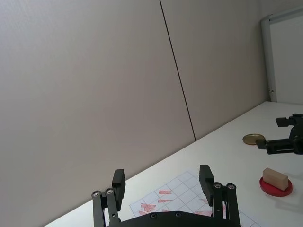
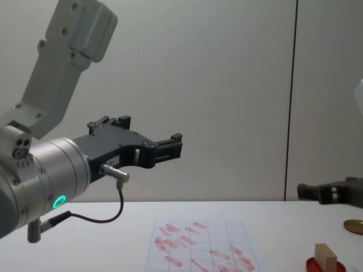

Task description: Use the one hand to pick up the stamp and affix it onto the A4 paper.

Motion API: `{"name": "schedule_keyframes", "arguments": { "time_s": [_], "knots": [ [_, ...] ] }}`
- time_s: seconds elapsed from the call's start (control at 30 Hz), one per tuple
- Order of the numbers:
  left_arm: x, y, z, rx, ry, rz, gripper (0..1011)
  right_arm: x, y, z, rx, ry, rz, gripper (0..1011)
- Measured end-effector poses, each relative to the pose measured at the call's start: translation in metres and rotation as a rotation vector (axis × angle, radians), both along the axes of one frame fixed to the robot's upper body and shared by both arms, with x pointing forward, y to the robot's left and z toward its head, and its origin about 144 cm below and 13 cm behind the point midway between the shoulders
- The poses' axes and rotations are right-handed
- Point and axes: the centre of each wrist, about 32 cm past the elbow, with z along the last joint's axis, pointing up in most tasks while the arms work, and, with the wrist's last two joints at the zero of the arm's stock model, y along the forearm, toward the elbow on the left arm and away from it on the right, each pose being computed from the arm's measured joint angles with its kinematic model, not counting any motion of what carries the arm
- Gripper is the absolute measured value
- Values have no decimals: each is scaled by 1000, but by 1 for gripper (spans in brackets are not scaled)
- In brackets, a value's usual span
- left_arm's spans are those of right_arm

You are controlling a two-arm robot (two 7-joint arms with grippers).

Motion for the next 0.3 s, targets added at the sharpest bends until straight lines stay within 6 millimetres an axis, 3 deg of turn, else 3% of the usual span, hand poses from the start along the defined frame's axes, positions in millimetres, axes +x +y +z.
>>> {"name": "schedule_keyframes", "arguments": {
  "time_s": [0.3],
  "knots": [
    [0, 0, 0, 0, 0, 0, 993, -14, -5, 5, -2, -84, 34, 1001]
  ]
}}
